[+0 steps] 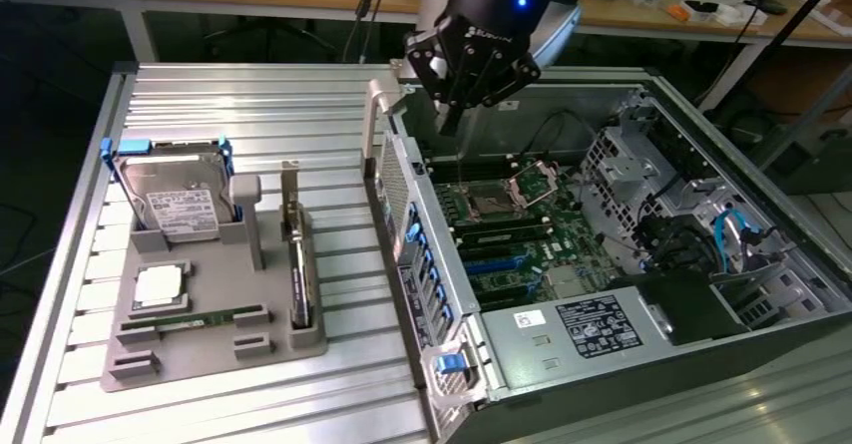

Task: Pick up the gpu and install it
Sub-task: 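Reach for the gpu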

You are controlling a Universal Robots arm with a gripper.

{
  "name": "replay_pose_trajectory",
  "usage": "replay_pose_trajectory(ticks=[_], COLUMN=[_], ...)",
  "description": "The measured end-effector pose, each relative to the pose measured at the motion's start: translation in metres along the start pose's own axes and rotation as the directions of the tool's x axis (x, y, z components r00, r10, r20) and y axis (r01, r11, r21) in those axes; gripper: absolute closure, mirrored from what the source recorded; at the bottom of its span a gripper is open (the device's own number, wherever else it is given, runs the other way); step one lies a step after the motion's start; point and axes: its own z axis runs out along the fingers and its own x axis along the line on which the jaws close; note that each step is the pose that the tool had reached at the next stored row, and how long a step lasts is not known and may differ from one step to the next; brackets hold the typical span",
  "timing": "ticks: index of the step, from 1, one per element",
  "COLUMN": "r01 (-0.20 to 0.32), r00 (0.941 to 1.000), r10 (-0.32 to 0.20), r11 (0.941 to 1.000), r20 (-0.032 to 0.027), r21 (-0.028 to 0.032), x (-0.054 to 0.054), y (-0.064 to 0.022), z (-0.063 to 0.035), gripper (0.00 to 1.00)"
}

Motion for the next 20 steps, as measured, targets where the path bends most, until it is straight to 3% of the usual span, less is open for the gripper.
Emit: replay_pose_trajectory(ticks=[4, 6, 10, 12, 14, 20], r01=[0.007, 0.014, 0.024, 0.027, 0.029, 0.034], r00=[1.0, 0.9999, 0.9991, 0.9986, 0.9983, 0.9981], r10=[-0.007, -0.014, -0.024, -0.027, -0.029, -0.034], r11=[1.0, 0.9999, 0.9997, 0.9996, 0.9996, 0.9994], r20=[-0.0008, 0.0027, 0.0351, 0.0456, 0.0496, 0.0521], r21=[-0.0009, -0.0006, -0.0017, -0.0021, -0.0019, -0.0017], x=[0.007, 0.008, 0.01, 0.012, 0.016, 0.029], y=[-0.0005, -0.0006, -0.0009, -0.0011, -0.0014, -0.0025], z=[0.0008, 0.0011, 0.0029, 0.0041, 0.0051, 0.0069], gripper=[0.89, 0.89, 0.89, 0.89, 0.89, 0.89])
